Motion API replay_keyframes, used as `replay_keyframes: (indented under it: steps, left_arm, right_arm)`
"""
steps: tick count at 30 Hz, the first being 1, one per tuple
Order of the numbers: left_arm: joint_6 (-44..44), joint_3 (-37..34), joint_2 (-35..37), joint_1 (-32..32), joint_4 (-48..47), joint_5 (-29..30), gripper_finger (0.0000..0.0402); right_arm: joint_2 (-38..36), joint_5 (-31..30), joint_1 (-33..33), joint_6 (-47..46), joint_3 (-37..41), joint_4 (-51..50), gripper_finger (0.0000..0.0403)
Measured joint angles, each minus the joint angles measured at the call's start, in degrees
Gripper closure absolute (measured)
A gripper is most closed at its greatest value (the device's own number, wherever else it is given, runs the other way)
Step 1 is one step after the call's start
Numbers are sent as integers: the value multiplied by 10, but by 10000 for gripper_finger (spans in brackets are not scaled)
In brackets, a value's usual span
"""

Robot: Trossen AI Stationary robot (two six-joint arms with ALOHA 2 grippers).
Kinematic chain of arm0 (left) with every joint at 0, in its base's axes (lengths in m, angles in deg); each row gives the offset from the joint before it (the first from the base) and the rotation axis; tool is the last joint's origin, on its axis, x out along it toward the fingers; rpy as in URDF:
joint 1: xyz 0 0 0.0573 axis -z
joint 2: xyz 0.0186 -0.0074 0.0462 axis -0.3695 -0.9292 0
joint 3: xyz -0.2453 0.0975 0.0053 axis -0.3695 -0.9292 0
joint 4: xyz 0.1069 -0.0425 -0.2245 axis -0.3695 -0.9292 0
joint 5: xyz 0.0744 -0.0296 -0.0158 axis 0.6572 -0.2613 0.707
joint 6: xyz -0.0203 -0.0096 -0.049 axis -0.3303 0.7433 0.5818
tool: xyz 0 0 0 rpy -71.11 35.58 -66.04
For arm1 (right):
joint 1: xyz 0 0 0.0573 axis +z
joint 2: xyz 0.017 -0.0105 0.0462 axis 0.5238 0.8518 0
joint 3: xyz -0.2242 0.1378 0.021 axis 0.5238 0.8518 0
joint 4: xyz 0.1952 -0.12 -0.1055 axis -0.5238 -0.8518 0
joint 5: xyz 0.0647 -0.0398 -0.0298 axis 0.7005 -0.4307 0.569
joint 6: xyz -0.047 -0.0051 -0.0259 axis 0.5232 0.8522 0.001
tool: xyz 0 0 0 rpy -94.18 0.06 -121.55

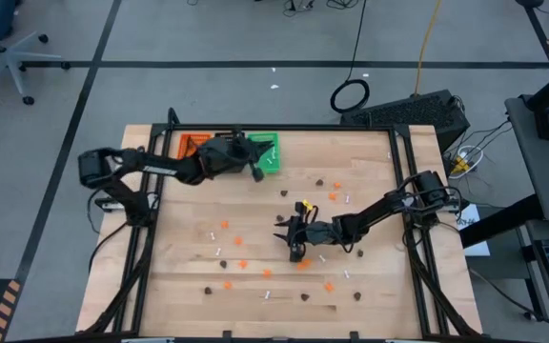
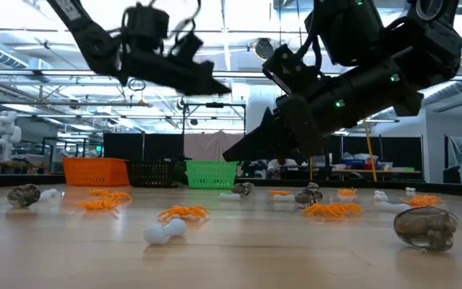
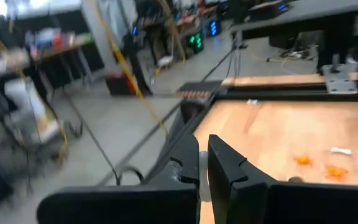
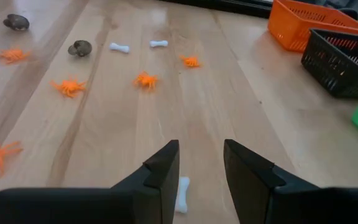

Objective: Sort Halloween decoration
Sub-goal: Put the white bone toy into the green bin

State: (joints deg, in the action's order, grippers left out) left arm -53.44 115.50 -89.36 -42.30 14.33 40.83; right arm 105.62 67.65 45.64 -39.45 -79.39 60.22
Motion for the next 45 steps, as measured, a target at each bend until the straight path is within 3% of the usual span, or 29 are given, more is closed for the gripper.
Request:
replay_keyframes:
  steps: [11, 17, 26, 30, 35, 40, 45]
  left_arm:
    - [94, 0, -78, -33, -10, 0, 398]
    - [101, 1, -88, -33, -38, 19, 374]
    - [105, 1, -88, -33, -44, 45, 271]
    - [153, 1, -65, -26, -70, 72, 226]
    - [190, 0, 23, 0, -161, 56, 211]
    - [151, -2, 128, 68, -254, 48, 225]
    - [131, -39, 194, 140, -264, 48, 241]
  right_arm:
    - [0, -3, 7, -11, 0, 9, 291]
    - [0, -3, 7, -11, 0, 18, 291]
    - [-3, -4, 7, -23, 0, 16, 291]
    - [-43, -7, 7, -43, 0, -6, 291]
    - [-146, -90, 7, -84, 0, -197, 291]
    - [-271, -188, -15, -133, 0, -421, 291]
    - [-375, -191, -113, -162, 0, -578, 299]
